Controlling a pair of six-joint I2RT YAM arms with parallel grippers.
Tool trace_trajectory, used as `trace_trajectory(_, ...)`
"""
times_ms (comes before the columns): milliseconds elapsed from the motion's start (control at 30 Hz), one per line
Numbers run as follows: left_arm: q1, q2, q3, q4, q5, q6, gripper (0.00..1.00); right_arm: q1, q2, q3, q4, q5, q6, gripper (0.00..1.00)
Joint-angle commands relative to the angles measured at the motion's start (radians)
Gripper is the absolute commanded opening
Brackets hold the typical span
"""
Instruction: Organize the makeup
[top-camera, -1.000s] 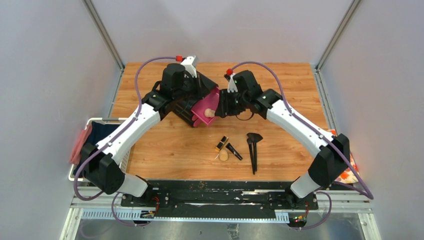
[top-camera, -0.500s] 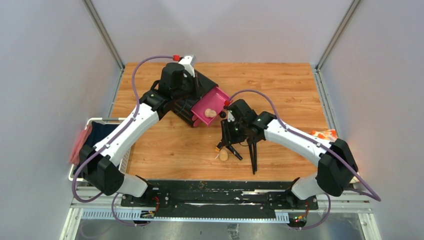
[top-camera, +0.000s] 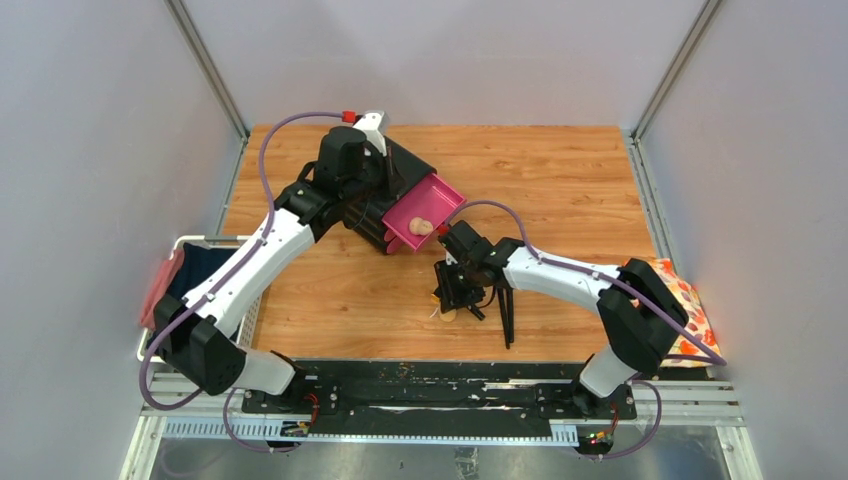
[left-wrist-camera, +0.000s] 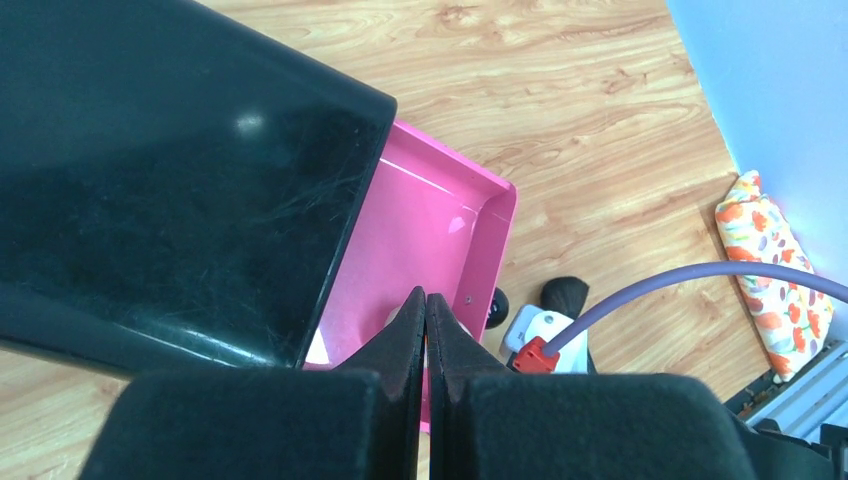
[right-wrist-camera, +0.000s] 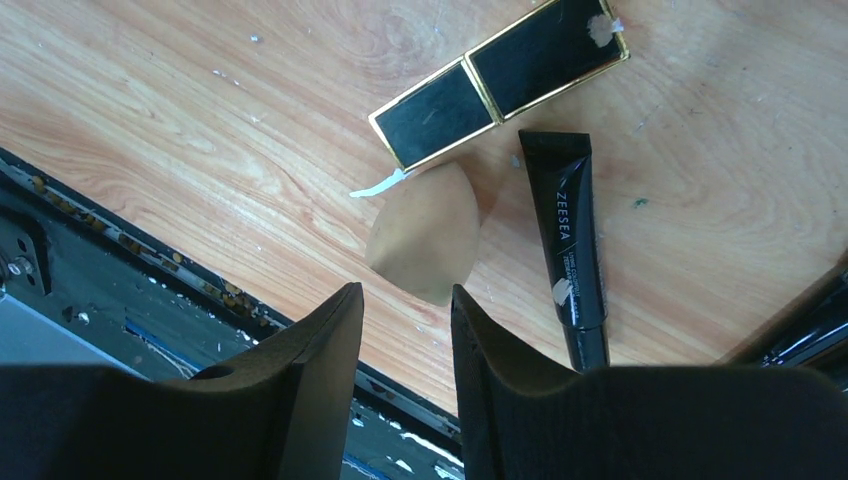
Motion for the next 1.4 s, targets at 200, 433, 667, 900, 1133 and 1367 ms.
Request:
trace_trajectory(200, -0.002, -0.051, -0.031, -0.002, -0.034, 0.033, 0.00, 0.013, 0.068, -0.019, 0.056, 0.033, 0.018, 0.38)
trace_trajectory(433, 0.000, -0.068, -0.041, -0.005, -0.037, 0.039, 0.00, 0.015, 0.064, -0.024, 0.060, 0.032, 0.021, 0.10)
trace_trajectory(667, 0.000, -0.076, -0.044, -0.002, -0.030, 0.032, 0.00, 0.051, -0.049, -0.029, -0.029, 0.092, 0.031, 0.00)
trace_trajectory(900, 0.000, -0.086, -0.046, -0.001, -0.030, 0.026, 0.00, 0.078, -0.253, 0.053, -0.184, 0.184, 0.025, 0.00)
trace_trajectory(1133, 0.000, -0.078, -0.041, 0.008, -0.019, 0.015, 0.00, 0.070, -0.279, 0.210, -0.218, 0.388, -0.054, 0.00)
trace_trajectory(1367, 0.000, -0.072, -0.039, -0.003, -0.037, 0.022, 0.00, -0.015, -0.099, 0.451, -0.218, 0.419, -0.158, 0.00)
